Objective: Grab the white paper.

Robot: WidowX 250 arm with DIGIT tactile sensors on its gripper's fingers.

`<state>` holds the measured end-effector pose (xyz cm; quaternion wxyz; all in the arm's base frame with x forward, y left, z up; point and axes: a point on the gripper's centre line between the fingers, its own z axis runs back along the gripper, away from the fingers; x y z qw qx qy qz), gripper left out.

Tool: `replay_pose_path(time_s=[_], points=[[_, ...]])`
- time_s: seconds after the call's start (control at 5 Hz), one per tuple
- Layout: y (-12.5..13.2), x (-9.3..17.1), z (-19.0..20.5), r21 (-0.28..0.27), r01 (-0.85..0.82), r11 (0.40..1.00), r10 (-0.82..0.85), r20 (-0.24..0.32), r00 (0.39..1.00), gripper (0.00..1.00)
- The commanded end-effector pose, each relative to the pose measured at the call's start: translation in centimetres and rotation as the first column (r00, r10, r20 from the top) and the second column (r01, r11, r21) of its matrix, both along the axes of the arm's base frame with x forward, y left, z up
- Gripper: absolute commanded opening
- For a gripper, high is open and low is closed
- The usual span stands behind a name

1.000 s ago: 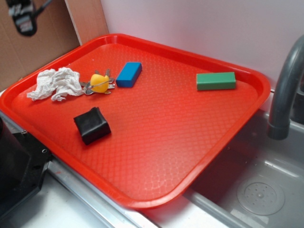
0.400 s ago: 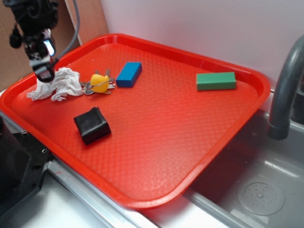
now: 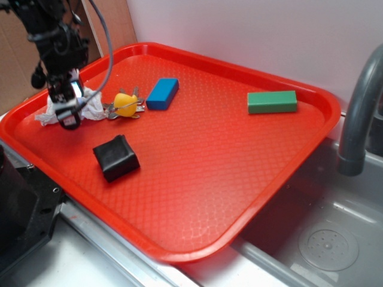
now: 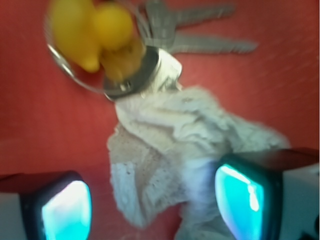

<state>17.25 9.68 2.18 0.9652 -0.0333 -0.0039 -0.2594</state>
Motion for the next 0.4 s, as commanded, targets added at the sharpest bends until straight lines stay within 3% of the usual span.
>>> replay_pose_path(time_s=[0.0, 0.2], points=[[0.75, -0.37, -1.69, 0.030, -0.005, 1.000, 0.006, -0.054, 0.999, 0.00], [0.86, -0.20, -1.44, 0.041, -0.002, 0.999, 0.004, -0.065, 0.998, 0.00]])
